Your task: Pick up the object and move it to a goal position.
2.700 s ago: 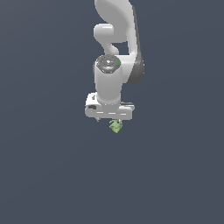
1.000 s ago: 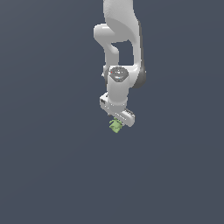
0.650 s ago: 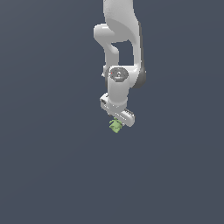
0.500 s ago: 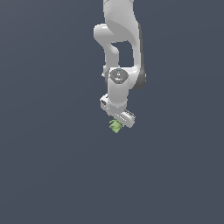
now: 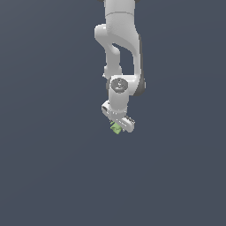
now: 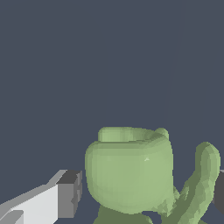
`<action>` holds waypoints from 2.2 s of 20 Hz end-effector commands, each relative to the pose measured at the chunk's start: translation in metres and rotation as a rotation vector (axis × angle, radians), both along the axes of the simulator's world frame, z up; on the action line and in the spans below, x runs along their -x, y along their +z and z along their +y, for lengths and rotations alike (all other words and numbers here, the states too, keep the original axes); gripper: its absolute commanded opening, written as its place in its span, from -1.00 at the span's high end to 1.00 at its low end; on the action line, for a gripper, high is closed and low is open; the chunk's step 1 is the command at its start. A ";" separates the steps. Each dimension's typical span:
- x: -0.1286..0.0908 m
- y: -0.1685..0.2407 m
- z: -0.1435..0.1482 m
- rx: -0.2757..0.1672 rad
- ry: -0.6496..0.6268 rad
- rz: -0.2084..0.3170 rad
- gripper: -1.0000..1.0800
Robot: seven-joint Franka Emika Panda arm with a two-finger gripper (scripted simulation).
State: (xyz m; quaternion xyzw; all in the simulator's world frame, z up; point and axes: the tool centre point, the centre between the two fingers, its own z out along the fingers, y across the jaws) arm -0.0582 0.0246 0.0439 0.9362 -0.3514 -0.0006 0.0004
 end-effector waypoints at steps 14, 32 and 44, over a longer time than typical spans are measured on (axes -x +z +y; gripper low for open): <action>-0.002 -0.003 0.000 -0.001 0.000 -0.003 1.00; -0.046 0.079 -0.061 0.000 0.000 -0.003 1.00; -0.093 0.159 -0.122 0.000 0.000 -0.002 1.00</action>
